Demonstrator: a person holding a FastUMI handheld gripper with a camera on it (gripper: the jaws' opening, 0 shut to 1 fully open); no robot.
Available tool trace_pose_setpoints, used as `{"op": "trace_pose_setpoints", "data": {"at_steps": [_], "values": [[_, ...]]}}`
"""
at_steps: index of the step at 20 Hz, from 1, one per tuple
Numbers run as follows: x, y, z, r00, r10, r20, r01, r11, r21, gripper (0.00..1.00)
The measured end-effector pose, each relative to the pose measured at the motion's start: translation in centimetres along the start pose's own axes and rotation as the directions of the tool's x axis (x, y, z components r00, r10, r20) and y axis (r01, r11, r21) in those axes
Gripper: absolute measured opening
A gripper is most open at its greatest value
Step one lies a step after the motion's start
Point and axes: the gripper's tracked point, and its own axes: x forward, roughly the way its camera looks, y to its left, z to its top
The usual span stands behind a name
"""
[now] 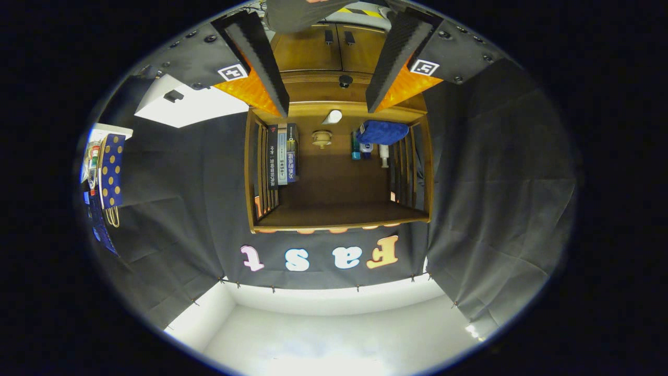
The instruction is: Pull open the drawer, take out the items inside it, and place them on the countertop above the cabinet.
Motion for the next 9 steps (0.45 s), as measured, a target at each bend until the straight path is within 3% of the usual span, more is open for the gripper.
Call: {"op": "trace_pose_setpoints", "data": {"at_steps": [9], "values": [[0.6, 1.3, -1.5, 1.000, 0.000, -0.019, -0.001, 1.000, -0.018, 0.97]]}}
